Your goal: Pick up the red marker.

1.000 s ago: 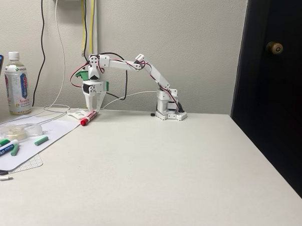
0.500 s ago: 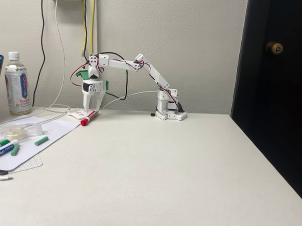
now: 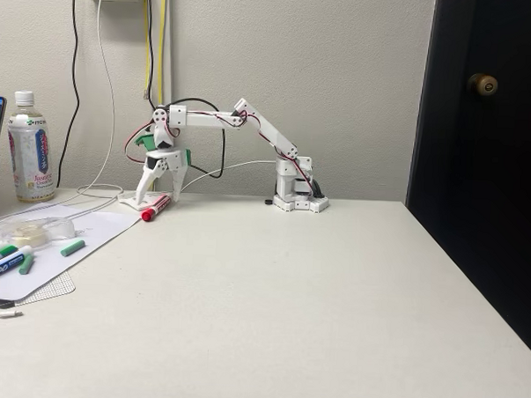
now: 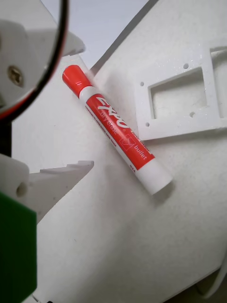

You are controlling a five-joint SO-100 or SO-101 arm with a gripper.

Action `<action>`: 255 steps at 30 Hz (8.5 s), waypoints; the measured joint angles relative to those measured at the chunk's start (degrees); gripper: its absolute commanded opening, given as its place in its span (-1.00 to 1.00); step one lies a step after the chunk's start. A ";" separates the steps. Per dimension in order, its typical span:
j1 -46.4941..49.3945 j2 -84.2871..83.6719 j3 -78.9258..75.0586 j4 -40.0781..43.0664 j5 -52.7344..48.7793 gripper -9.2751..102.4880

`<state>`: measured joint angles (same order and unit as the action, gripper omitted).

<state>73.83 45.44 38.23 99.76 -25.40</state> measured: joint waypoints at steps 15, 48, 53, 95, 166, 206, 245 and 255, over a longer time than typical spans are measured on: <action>-1.49 -3.08 -6.86 0.00 15.91 -0.11; -0.09 -21.97 -31.73 0.35 17.14 -0.83; -0.09 -21.88 -31.82 0.35 17.14 -0.84; -28.65 31.90 11.60 0.79 37.00 -0.84; -73.04 91.05 60.12 -32.70 31.99 -0.84; -79.28 130.78 114.61 -59.50 26.72 -0.84; -77.70 142.91 130.17 -61.26 28.13 -0.84; -77.70 142.91 130.69 -61.26 27.69 -0.84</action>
<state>-3.87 188.35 168.93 38.50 2.29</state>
